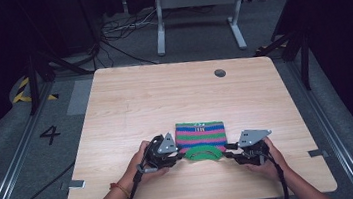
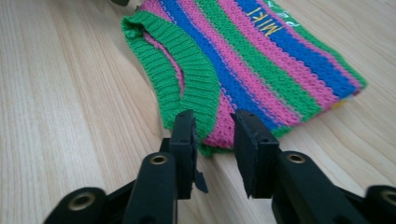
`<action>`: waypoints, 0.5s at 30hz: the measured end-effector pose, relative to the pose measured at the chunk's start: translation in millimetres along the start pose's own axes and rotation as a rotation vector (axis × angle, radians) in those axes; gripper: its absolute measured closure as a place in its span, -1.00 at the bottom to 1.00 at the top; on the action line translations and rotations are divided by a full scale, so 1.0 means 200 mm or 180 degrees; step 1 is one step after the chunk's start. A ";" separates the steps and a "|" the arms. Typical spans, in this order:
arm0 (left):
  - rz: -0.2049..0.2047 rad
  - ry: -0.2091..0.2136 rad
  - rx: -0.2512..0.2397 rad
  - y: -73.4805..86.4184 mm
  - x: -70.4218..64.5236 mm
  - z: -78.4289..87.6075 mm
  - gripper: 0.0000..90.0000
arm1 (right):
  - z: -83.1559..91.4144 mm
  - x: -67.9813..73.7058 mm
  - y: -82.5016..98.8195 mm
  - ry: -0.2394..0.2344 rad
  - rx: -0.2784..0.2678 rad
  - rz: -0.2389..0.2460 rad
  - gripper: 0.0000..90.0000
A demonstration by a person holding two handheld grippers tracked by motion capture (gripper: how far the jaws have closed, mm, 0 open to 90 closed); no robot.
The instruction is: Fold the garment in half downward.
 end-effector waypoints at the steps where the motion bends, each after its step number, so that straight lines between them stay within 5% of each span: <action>1: -0.0021 -0.0003 0.0037 0.00 0.01 0.01 0.48 | 0.01 -0.01 0.00 0.0031 -0.0009 -0.0003 0.46; 9: -0.0119 -0.0199 0.0297 0.02 0.03 0.11 -0.05 | 0.11 -0.04 -0.01 0.0212 0.0041 0.0030 0.16; 15: -0.0011 -0.0329 0.0358 0.09 0.05 0.22 -0.34 | 0.17 -0.08 0.00 0.0361 0.0129 0.0062 0.00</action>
Point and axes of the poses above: each handheld gripper's, and its own axes: z roughly backward along the jaws, y roughly out of its underside, x roughly to its left, the point moved 3 cm from there along -z, roughly forward along the jaws, and after that the axes turned 6 degrees about -z, right-handed, at the moved point
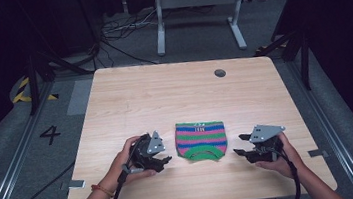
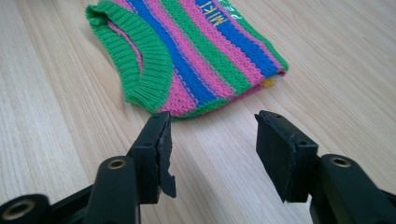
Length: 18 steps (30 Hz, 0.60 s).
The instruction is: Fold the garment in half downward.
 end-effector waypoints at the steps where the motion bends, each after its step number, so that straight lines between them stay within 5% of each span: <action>1: -0.0006 -0.0009 0.0004 0.01 0.00 0.01 -0.36 | 0.01 -0.01 0.01 0.0041 0.0018 0.0009 -0.04; 11: -0.0036 -0.0143 0.0275 0.16 0.02 0.13 -0.48 | 0.10 -0.05 0.12 0.0190 0.0070 -0.0057 -0.23; 18: 0.0041 -0.0207 0.0298 0.28 0.02 0.20 -0.51 | 0.17 -0.09 0.21 0.0301 0.0060 -0.0183 -0.33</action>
Point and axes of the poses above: each handheld gripper's, and its own axes: z roughly backward along the jaws, y roughly out of its underside, x roughly to its left, the point moved 3 cm from there along -z, roughly forward along the jaws, and after that the axes turned 6 degrees about -z, right-handed, at the moved point
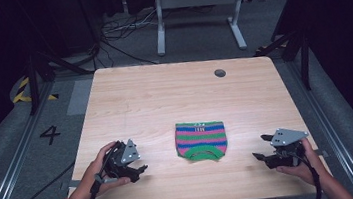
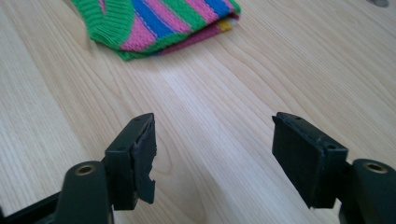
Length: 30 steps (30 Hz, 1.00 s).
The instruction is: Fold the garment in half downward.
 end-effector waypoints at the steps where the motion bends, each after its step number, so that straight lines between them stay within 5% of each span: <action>1: 0.0013 0.0004 0.0000 0.02 0.00 0.01 -0.52 | 0.01 -0.01 0.01 0.0032 0.0003 -0.0019 -0.34; 16: 0.0327 0.0021 0.0038 0.26 -0.01 0.07 -0.59 | 0.10 -0.13 0.24 0.0151 0.0041 -0.0401 -0.46; 24: 0.0689 -0.0010 -0.0068 0.38 -0.01 0.08 -0.62 | 0.12 -0.16 0.38 -0.0028 0.0044 -0.0606 -0.50; 28: 0.1031 0.0141 -0.0309 0.44 -0.01 0.07 -0.62 | 0.12 -0.18 0.42 -0.0062 -0.0077 -0.0791 -0.56; 30: 0.1074 0.0050 -0.0342 0.46 -0.02 0.08 -0.65 | 0.11 -0.18 0.42 -0.0038 -0.0071 -0.0804 -0.59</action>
Point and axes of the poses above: each handheld gripper's, and its own axes: z roughly backward along the jaws, y roughly out of its underside, x roughly to its left, the point moved 3 cm from there along -z, roughly forward along the jaws, and after that the axes turned 6 degrees about -z, right-handed, at the moved point
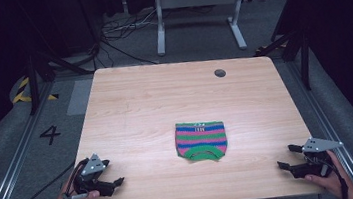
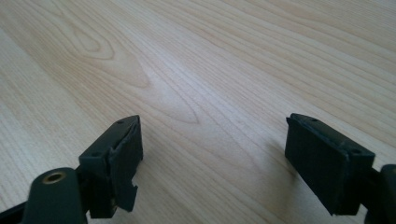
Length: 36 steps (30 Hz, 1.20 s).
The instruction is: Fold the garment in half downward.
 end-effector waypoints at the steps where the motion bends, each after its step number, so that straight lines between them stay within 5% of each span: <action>1: 0.0031 -0.0027 0.0010 0.00 0.00 0.01 -0.65 | 0.00 0.00 0.00 0.0005 0.0005 -0.0002 -0.60; 36: 0.0102 -0.0086 0.0007 0.01 -0.01 0.01 -0.66 | 0.00 0.00 0.00 0.0026 0.0008 -0.0021 -0.62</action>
Point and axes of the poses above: each handheld gripper's, and its own axes: z roughly backward along the jaws, y roughly out of its underside, x roughly to its left, the point moved 3 cm from there along -z, roughly forward along the jaws, and after that the axes turned 6 degrees about -z, right-handed, at the moved point
